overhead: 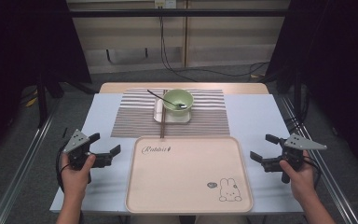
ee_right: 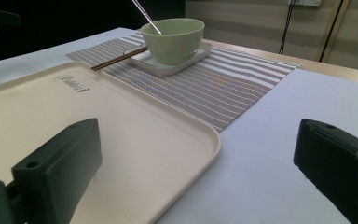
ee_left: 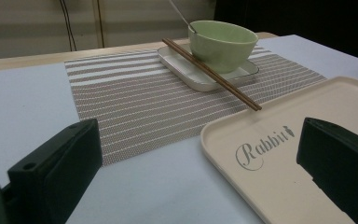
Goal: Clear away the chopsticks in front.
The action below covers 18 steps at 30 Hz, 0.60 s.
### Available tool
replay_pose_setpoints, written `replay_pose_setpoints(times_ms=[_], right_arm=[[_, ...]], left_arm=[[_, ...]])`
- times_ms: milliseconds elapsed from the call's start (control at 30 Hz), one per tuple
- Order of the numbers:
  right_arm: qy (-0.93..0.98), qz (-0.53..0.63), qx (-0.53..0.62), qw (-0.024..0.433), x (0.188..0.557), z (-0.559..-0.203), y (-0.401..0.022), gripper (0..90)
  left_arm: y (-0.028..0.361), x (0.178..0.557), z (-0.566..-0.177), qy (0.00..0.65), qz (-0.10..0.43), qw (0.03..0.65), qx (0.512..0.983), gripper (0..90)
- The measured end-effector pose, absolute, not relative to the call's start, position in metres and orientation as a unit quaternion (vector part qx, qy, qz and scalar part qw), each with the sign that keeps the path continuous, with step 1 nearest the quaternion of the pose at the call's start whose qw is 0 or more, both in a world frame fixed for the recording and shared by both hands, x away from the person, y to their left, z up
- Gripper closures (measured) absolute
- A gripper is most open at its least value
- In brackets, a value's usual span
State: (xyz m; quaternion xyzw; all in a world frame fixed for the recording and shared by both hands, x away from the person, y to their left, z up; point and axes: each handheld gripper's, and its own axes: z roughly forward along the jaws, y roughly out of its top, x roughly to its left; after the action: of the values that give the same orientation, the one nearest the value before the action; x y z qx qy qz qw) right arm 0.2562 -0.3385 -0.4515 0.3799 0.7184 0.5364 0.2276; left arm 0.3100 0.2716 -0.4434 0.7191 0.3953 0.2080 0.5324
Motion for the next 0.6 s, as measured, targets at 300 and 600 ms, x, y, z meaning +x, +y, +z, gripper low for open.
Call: replay_pose_setpoints(times_ms=[300, 600], right_arm=[[0.719, 0.537, 0.379, 0.226, 0.2560, -0.4515, -0.3386, 0.5], [0.718, 0.536, 0.381, 0.229, 0.2548, -0.4513, -0.3384, 0.6]], left_arm=[[0.2709, 0.3126, -0.4429, 0.405, 0.211, 0.526, 0.717, 0.0], [0.2653, 0.3196, -0.4393, 0.404, 0.217, 0.522, 0.720, 0.0]])
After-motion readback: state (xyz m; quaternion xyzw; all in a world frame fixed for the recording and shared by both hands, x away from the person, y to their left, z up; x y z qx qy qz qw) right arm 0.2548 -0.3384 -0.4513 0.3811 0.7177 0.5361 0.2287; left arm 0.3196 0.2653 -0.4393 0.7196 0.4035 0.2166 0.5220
